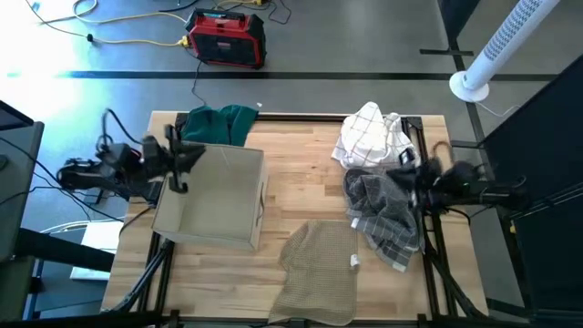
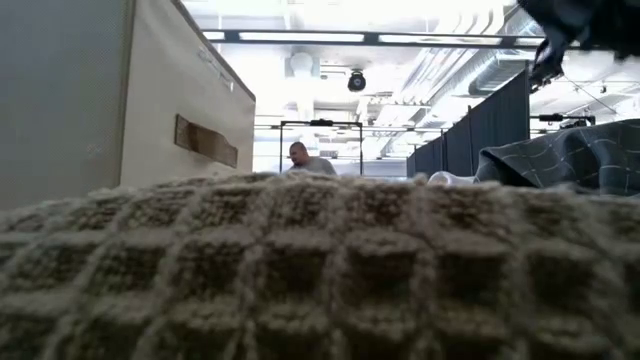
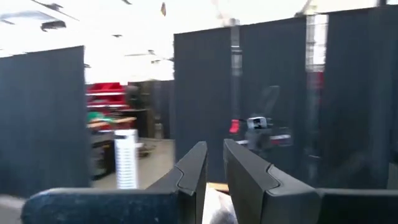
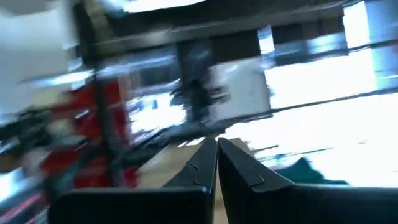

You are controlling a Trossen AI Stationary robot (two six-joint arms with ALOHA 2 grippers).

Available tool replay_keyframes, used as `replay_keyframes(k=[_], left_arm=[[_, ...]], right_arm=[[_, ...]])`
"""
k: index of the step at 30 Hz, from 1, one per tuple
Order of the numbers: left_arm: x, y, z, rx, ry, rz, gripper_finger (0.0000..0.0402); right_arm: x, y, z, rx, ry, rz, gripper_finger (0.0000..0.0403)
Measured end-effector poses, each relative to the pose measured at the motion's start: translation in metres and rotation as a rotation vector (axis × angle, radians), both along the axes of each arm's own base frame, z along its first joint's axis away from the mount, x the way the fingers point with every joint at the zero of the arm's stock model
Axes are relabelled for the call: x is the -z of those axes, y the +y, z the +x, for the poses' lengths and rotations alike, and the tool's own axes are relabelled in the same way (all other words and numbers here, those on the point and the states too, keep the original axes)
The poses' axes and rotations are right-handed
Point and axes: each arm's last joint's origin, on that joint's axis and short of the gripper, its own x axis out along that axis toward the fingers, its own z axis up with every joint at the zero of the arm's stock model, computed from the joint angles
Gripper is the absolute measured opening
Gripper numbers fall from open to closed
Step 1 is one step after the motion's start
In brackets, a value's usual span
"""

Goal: Fold towel
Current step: Move the laundry organizer to the top center of the table

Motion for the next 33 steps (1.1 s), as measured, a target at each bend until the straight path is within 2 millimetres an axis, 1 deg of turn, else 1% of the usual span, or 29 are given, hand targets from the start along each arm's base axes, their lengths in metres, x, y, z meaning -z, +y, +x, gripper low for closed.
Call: replay_keyframes(k=[3, 5, 7, 10, 12, 16, 19, 21, 24, 33], left_arm=[[-0.033, 0.001, 0.004, -0.074, 0.006, 0.007, 0.0046], [-0.054, 0.001, 0.012, -0.116, 0.048, 0.026, 0.0046], [-0.072, 0.000, 0.022, -0.149, 0.122, 0.057, 0.0046], [-0.095, -0.001, 0.040, -0.179, 0.222, 0.093, 0.0047], [-0.113, -0.003, 0.053, -0.188, 0.240, 0.126, 0.0046], [-0.144, -0.006, 0.074, -0.210, 0.255, 0.213, 0.0046], [-0.159, -0.008, 0.082, -0.221, 0.258, 0.268, 0.0046], [-0.165, -0.011, 0.083, -0.212, 0.258, 0.292, 0.0047], [-0.170, -0.014, 0.078, -0.177, 0.235, 0.292, 0.0046], [-0.174, -0.020, 0.059, -0.004, 0.179, 0.257, 0.0046]], right_arm=[[-0.028, -0.002, -0.008, 0.089, -0.045, -0.011, 0.0000], [-0.059, -0.004, -0.010, 0.141, -0.023, -0.040, 0.0000], [-0.088, -0.004, -0.005, 0.161, 0.028, -0.084, 0.0000], [-0.128, -0.004, 0.012, 0.165, 0.113, -0.119, 0.0000], [-0.154, -0.004, 0.027, 0.178, 0.165, -0.122, 0.0000], [-0.193, -0.005, 0.062, 0.191, 0.286, -0.124, 0.0000], [-0.216, -0.004, 0.086, 0.159, 0.327, -0.131, 0.0000], [-0.229, -0.003, 0.097, 0.126, 0.337, -0.138, 0.0000], [-0.238, -0.002, 0.101, 0.106, 0.360, -0.166, 0.0000], [-0.262, 0.000, 0.111, 0.045, 0.426, -0.249, 0.0000]])
